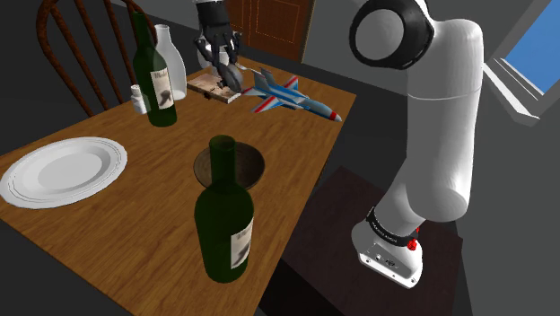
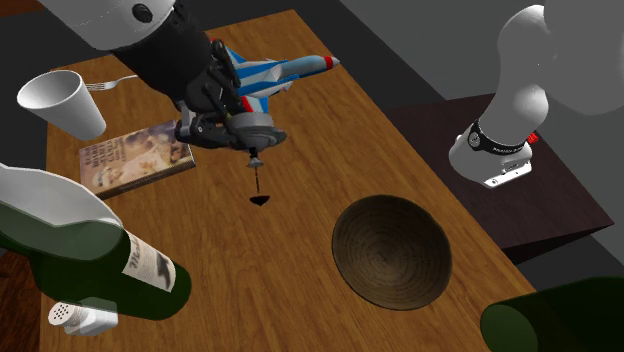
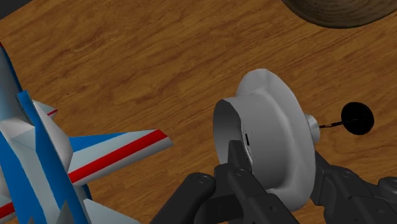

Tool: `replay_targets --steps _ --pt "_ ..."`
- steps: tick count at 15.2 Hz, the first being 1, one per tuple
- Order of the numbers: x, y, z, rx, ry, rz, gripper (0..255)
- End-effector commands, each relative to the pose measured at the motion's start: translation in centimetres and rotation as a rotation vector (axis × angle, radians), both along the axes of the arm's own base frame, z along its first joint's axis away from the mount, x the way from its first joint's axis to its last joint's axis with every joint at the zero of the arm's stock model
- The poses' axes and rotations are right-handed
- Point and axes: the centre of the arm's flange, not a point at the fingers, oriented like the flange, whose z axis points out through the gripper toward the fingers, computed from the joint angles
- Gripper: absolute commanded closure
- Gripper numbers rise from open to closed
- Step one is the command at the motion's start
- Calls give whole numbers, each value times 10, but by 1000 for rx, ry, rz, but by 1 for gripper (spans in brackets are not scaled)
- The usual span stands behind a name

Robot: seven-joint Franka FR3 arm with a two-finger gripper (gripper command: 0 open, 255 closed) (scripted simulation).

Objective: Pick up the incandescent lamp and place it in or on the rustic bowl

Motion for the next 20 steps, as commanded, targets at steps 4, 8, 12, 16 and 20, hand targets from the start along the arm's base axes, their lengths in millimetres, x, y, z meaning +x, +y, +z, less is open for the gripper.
replay_targets --steps 4,8,12,16,20 --pt "-54 38 13 0 -1 -1 255" --pt "-98 68 21 0 -1 -1 255" --pt "-141 97 29 0 -1 -1 255" --pt "-181 125 36 0 -1 -1 255" --pt "-181 125 15 0 -1 -1 255"
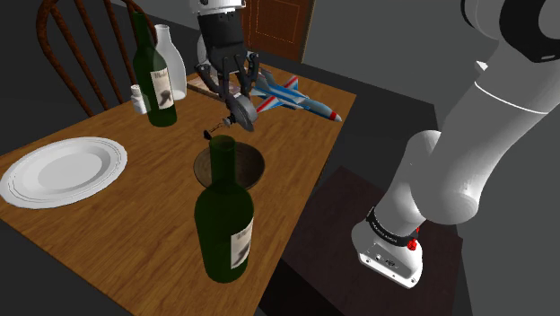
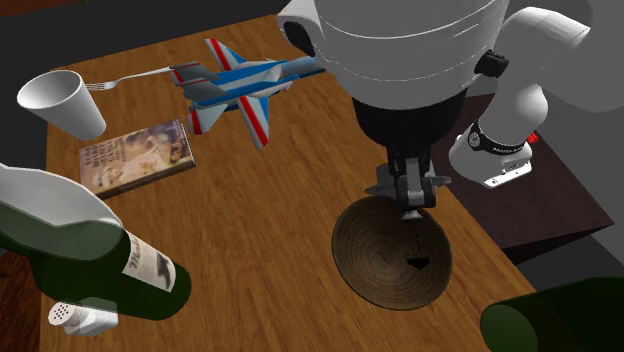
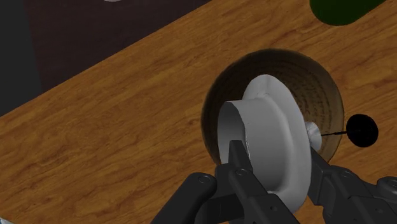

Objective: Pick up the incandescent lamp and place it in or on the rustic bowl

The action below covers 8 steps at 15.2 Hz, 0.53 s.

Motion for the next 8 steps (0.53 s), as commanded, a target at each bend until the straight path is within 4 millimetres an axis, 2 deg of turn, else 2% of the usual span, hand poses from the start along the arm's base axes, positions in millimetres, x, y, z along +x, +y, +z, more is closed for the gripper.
replay_targets --steps 1,8 --pt "-1 0 -11 0 0 0 255" --pt "-1 0 -48 0 0 0 255"
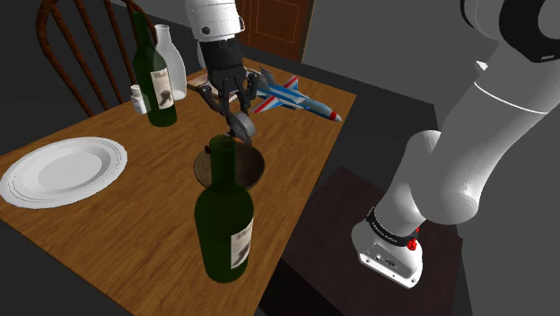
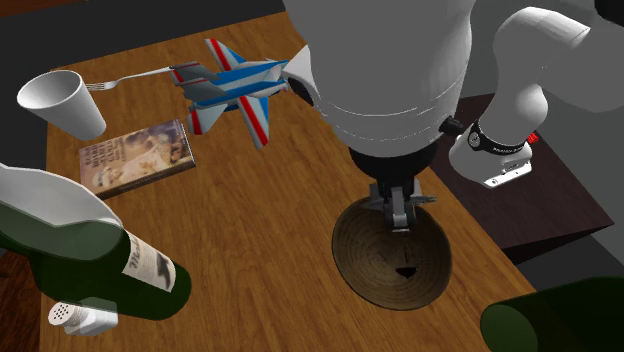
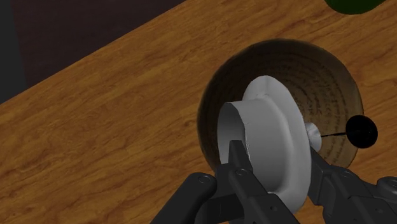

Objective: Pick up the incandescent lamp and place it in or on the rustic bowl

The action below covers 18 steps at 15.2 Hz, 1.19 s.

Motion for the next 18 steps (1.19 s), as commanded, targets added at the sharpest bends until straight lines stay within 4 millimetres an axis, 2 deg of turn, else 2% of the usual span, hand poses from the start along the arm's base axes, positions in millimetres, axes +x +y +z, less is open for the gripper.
replay_targets --steps 1,9,16,17,18 --pt "-1 0 -10 0 -1 0 255" --pt "-1 0 -50 0 -1 0 255" --pt "-1 0 -50 0 -1 0 255" --pt "-1 0 -50 0 -1 0 0" --pt "-1 0 -50 0 -1 0 0"
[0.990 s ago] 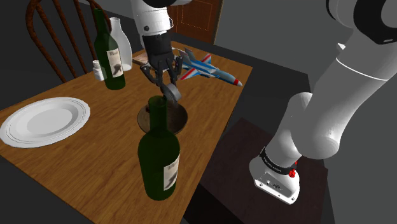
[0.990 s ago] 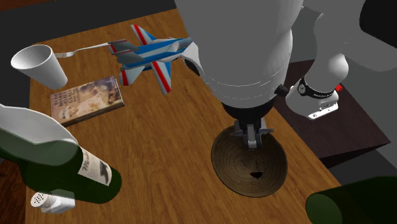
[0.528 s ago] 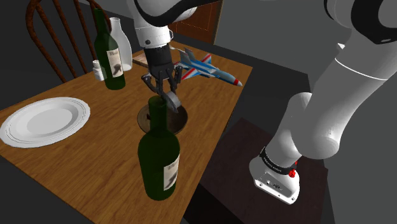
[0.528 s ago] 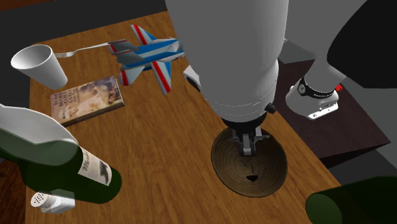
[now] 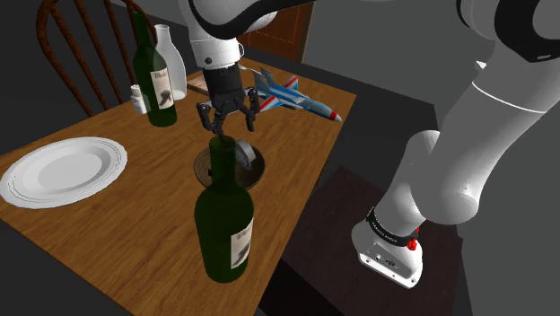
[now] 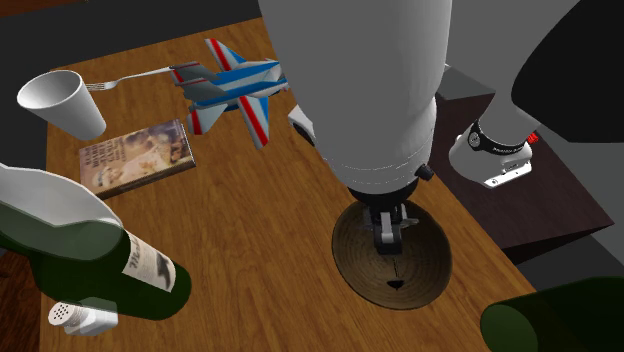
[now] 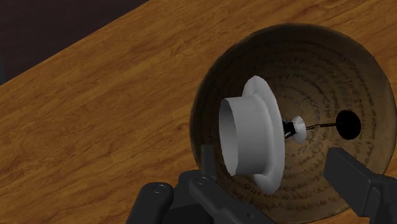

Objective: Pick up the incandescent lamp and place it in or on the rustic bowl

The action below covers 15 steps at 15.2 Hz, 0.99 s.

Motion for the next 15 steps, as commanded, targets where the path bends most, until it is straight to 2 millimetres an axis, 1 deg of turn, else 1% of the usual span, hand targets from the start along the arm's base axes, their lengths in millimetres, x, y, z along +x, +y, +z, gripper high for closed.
replay_targets --steps 1,4,8,15 --pt "0 0 0 0 0 0 0" --pt "0 0 0 0 0 0 0" --pt "15 2 48 0 0 0 0" --pt "15 2 48 0 0 0 0"
